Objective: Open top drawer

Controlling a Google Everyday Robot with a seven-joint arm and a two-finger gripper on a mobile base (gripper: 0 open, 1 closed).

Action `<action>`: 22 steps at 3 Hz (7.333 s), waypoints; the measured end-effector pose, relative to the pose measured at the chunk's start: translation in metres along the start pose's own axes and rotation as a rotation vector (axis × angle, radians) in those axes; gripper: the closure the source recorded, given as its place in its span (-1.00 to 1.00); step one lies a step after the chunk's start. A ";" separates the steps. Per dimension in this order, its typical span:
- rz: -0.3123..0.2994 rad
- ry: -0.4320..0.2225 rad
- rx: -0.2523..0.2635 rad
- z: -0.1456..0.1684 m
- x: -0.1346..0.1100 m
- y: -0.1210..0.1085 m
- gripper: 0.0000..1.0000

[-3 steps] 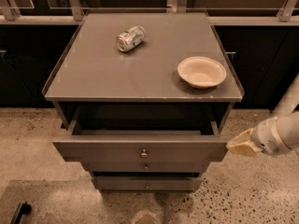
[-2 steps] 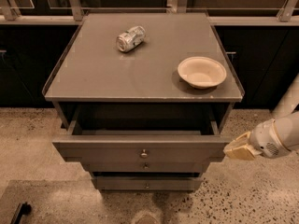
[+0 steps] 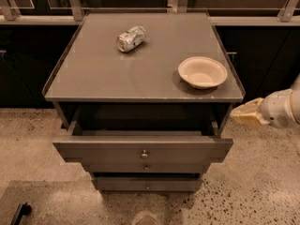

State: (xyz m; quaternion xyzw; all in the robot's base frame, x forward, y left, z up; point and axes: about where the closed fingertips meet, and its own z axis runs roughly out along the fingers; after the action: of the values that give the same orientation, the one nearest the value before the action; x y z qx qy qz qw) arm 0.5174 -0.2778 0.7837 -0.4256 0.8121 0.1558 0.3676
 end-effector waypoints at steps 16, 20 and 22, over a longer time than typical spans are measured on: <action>0.068 0.000 -0.215 0.090 0.067 0.109 1.00; 0.019 -0.162 0.107 -0.041 0.050 0.095 -0.32; 0.019 -0.162 0.107 -0.041 0.050 0.095 -1.00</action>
Offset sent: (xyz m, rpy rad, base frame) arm 0.0130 0.0284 -0.0313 0.0999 0.0296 0.0162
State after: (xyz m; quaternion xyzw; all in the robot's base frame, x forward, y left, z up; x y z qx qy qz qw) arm 0.4035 -0.2735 0.7697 -0.3836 0.7909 0.1497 0.4527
